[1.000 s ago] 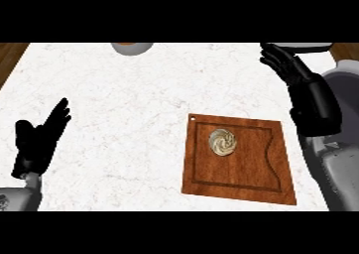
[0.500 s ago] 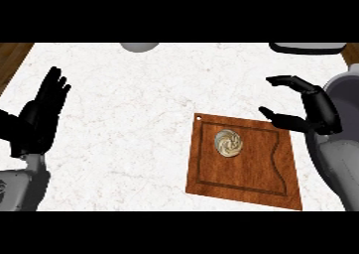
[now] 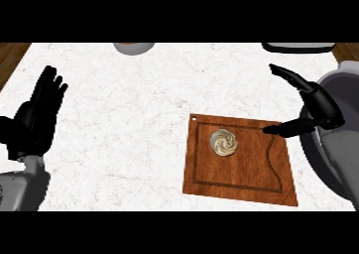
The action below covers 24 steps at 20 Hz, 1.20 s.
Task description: Pick the cupcake from the cutting board and place it in the pot
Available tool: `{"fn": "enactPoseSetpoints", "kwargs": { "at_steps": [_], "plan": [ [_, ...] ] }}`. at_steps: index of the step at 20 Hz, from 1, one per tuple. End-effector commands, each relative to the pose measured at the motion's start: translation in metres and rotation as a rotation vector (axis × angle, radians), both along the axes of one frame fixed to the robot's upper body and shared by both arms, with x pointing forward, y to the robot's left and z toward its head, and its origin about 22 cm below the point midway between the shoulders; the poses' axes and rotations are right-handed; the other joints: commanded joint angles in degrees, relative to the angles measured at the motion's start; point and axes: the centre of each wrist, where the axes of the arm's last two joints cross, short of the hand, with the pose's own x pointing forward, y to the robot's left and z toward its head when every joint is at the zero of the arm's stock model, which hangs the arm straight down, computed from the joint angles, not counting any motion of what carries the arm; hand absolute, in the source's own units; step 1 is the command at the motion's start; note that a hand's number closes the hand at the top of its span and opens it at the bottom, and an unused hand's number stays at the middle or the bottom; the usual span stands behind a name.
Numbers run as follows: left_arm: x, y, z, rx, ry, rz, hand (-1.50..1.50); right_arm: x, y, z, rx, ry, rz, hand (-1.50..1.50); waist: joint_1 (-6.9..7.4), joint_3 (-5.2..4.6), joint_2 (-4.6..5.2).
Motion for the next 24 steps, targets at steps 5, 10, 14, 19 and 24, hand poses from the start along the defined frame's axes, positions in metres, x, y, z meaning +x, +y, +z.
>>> {"fn": "enactPoseSetpoints", "kwargs": {
  "at_steps": [5,10,14,19,24],
  "plan": [
    [0.0,0.014,-0.004,0.008,0.018,0.036,0.0,0.006,0.034,0.045,-0.455,0.208,0.193,-1.5,-0.92,-0.24,-0.46],
    [-0.013,0.011,0.004,-0.001,0.022,0.005,0.0,0.008,0.071,0.057,-0.682,0.263,0.212,-1.5,0.22,-0.11,-0.37],
    [-0.007,0.002,0.004,-0.005,0.017,0.004,0.0,-0.017,0.106,0.052,-0.766,0.327,0.267,-1.5,-0.84,-0.07,-0.37],
    [-0.004,0.003,-0.001,-0.003,0.007,0.0,0.0,-0.031,0.142,0.038,-0.753,0.37,0.257,-1.5,-0.52,-0.03,-0.11],
    [-0.017,0.007,-0.002,0.002,-0.008,0.022,0.0,-0.037,0.133,0.058,-0.779,0.4,0.256,-1.5,-0.42,-0.03,-0.17]
  ]
}}
